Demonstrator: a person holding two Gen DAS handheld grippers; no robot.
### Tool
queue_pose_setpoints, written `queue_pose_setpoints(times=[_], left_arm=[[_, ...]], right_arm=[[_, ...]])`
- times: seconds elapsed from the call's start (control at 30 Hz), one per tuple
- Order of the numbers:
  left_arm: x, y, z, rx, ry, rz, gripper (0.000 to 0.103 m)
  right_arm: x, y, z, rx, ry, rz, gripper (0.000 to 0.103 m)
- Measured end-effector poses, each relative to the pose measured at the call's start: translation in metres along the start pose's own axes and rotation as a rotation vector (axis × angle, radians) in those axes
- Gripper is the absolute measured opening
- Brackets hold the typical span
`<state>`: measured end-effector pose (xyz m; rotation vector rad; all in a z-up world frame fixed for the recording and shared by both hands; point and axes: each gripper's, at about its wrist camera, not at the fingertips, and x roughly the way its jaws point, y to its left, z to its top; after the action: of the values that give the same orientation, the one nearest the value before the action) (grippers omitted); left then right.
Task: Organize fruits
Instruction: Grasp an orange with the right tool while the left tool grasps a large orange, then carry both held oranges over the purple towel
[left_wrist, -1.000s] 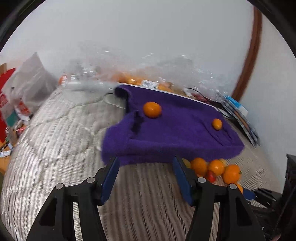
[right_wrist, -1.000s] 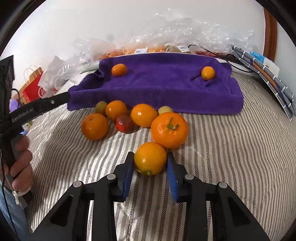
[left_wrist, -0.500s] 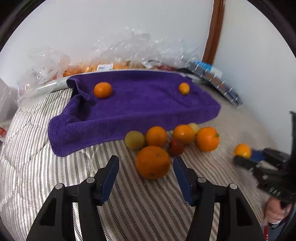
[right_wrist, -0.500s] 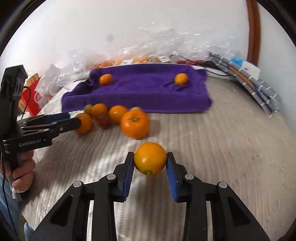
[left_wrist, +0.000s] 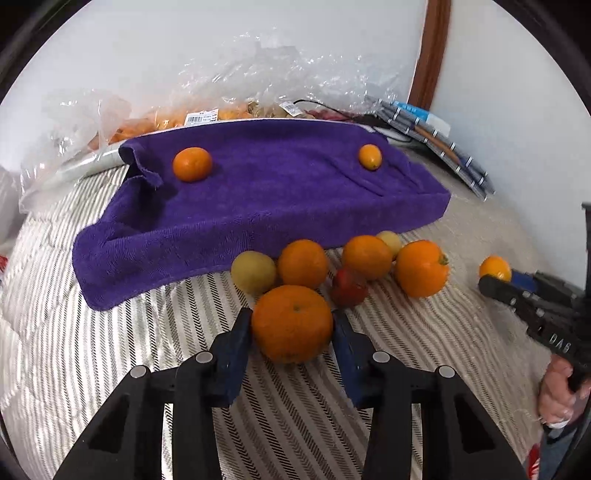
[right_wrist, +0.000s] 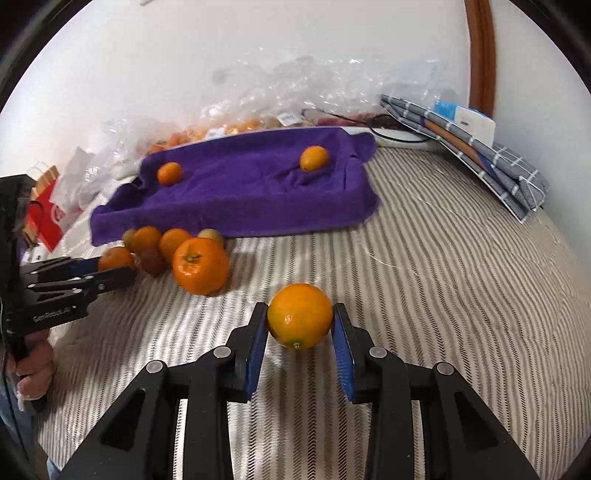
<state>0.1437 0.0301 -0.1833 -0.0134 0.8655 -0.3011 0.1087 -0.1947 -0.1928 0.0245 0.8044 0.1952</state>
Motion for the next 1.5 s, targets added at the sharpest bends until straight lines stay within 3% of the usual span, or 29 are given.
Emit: queue_pose_setpoints(times=[0.2, 0.4, 0.53, 1.1, 1.3, 1.5], left_arm=[[-0.019, 0.009, -0.004, -0.065, -0.100, -0.024, 0.040], [-0.026, 0.021, -0.002, -0.119, -0.139, 0.013, 0.040], [-0.031, 0.029, -0.001, -0.157, -0.162, -0.002, 0.040], [-0.041, 0.025, 0.000, -0.157, -0.217, 0.021, 0.040], [-0.041, 0.028, -0.001, -0.178, -0.207, 0.003, 0.040], [-0.046, 0.029, -0.003, -0.190, -0.221, -0.001, 0.040]], right_arm=[[-0.008, 0.003, -0.003, -0.014, -0.042, 0.000, 0.034], [-0.007, -0.001, -0.003, 0.004, -0.036, 0.042, 0.034], [-0.008, -0.004, -0.002, 0.019, -0.041, 0.082, 0.034], [-0.010, -0.030, -0.002, 0.152, -0.048, 0.101, 0.034], [-0.007, -0.035, 0.001, 0.157, -0.016, 0.074, 0.034], [-0.019, -0.021, 0.016, 0.111, -0.041, 0.050, 0.034]])
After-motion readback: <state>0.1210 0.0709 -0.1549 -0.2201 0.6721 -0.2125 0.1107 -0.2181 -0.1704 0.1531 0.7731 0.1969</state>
